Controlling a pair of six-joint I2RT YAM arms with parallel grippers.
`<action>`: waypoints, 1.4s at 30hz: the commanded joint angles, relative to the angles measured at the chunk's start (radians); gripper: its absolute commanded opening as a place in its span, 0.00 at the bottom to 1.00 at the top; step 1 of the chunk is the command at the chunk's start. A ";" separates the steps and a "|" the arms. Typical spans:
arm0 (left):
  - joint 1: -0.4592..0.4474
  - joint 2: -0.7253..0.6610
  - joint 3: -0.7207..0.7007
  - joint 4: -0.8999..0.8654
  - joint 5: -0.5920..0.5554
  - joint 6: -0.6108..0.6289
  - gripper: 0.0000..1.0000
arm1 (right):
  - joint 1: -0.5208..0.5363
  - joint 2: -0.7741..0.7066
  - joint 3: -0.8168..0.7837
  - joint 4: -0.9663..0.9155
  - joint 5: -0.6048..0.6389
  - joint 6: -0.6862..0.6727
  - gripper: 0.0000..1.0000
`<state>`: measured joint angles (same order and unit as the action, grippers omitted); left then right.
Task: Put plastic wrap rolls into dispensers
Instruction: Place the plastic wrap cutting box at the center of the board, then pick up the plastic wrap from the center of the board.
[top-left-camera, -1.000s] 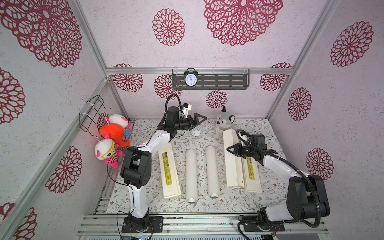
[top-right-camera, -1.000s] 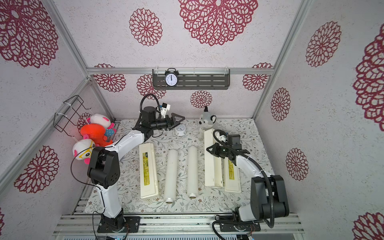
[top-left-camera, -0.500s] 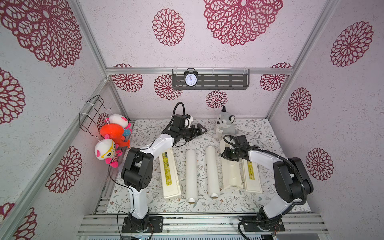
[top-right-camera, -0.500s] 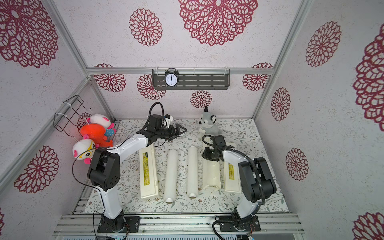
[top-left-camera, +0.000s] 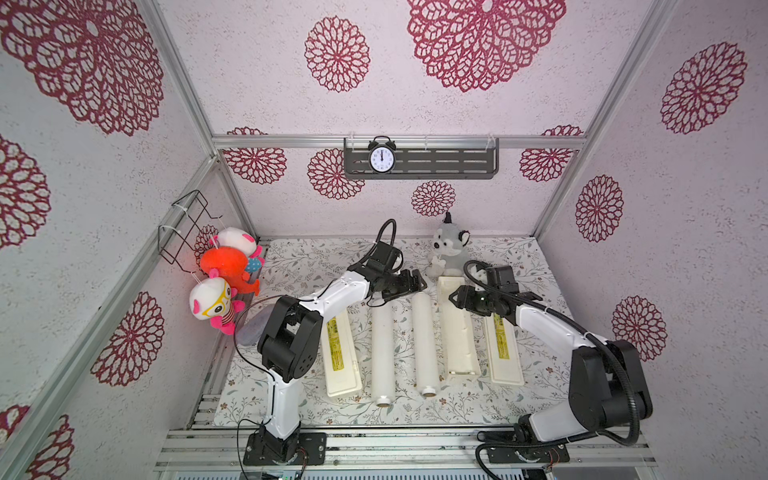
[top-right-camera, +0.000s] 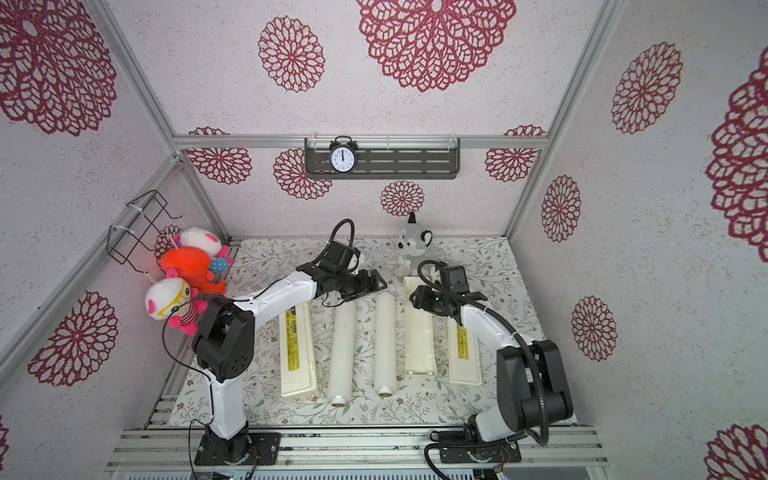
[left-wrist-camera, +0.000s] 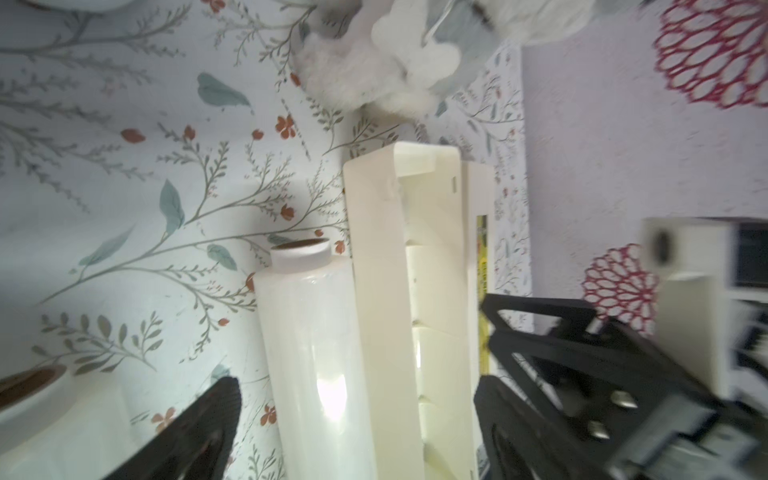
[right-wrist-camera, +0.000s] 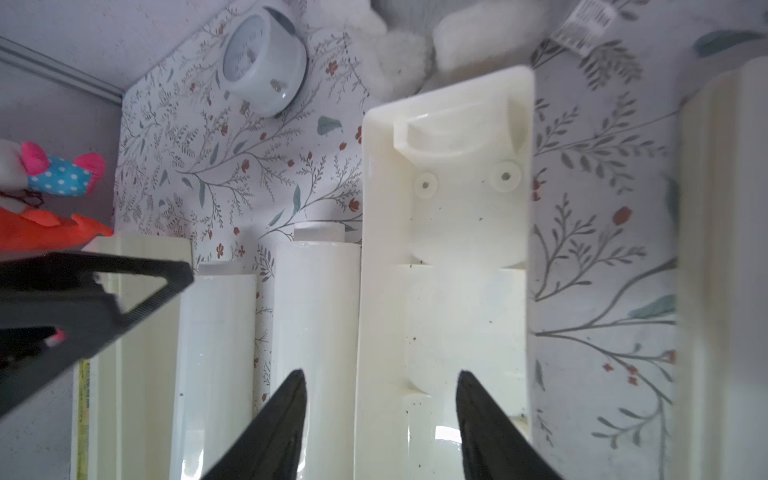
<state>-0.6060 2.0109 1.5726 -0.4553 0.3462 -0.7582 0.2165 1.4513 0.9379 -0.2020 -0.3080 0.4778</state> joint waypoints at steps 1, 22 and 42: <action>-0.056 0.038 0.037 -0.182 -0.126 0.043 0.93 | -0.037 -0.080 -0.028 -0.051 0.040 -0.023 0.59; -0.196 0.253 0.172 -0.404 -0.296 -0.006 0.86 | -0.132 -0.247 -0.194 -0.085 0.147 -0.060 0.64; -0.157 0.177 0.197 -0.448 -0.393 -0.026 0.64 | -0.062 -0.129 -0.237 0.027 0.072 -0.078 0.69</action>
<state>-0.8028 2.2642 1.7897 -0.8730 -0.0113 -0.7895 0.1246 1.3041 0.6872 -0.2134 -0.2153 0.4183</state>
